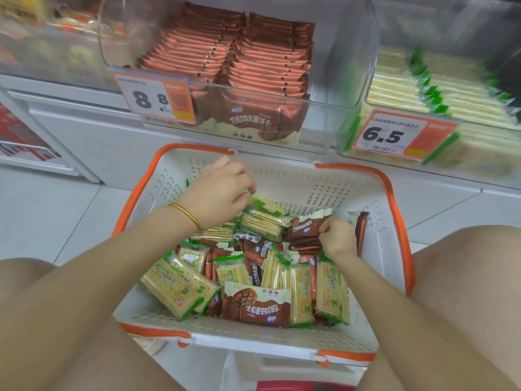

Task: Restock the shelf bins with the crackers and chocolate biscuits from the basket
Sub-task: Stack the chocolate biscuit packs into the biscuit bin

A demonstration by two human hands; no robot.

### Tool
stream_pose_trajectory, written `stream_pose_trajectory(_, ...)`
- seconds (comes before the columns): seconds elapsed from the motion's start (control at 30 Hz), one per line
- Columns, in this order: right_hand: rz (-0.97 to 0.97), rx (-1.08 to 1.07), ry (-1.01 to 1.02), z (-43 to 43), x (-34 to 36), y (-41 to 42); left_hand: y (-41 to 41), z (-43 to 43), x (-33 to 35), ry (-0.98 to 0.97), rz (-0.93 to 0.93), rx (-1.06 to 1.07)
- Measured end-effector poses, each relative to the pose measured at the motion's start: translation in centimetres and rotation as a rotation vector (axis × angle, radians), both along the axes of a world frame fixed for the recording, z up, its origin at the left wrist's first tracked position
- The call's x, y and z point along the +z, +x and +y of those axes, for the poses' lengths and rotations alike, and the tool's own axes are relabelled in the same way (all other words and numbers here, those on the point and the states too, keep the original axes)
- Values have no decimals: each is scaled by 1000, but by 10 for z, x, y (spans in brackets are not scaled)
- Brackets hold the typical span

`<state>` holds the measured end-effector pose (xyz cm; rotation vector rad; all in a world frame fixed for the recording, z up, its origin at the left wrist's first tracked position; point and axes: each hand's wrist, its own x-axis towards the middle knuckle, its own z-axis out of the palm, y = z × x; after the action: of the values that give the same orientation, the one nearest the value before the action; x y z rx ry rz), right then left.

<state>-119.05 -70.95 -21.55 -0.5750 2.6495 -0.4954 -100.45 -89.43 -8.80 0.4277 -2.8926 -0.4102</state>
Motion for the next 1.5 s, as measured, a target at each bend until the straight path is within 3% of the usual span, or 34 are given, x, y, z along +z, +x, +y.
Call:
stream_pose_trajectory(0.1, 65, -36, 59, 2, 10, -4, 0, 1, 1, 15, -28, 6)
stream_pose_trajectory(0.23, -69, -28, 179, 9, 9, -4, 0, 3, 3, 28, -55, 14)
stream_pose_trajectory(0.33, -70, -2, 101, 5, 0, -2, 1, 2, 2, 34, -76, 26)
stream_pose_trajectory(0.53, -366, -223, -95, 4, 0, -4, 2, 0, 2, 42, -102, 26)
stream_pose_trajectory(0.63, -230, -158, -108, 5, 23, 0, 2, 0, 2, 48, -126, 18)
stream_pose_trajectory(0.73, -159, 40, -213, 2, 70, 7, 1, 2, 0, 87, -165, 1)
stream_pose_trajectory(0.87, -360, 341, -401, 3, 132, 17, -6, 13, 8, 353, -178, 20)
stream_pose_trajectory(1.0, -673, 388, -654, -7, 166, 28, -8, 26, 23, 830, -147, 38)
stream_pose_trajectory(1.1, -815, 374, -781, -19, 178, 36, -6, 31, 31, 1086, -97, 60)
stream_pose_trajectory(1.33, -874, 208, -954, -28, 186, 46, 3, 26, 48, 1314, 152, 168)
stream_pose_trajectory(1.5, -801, 392, -778, -35, 207, 71, 5, 16, 83, 1420, 524, 242)
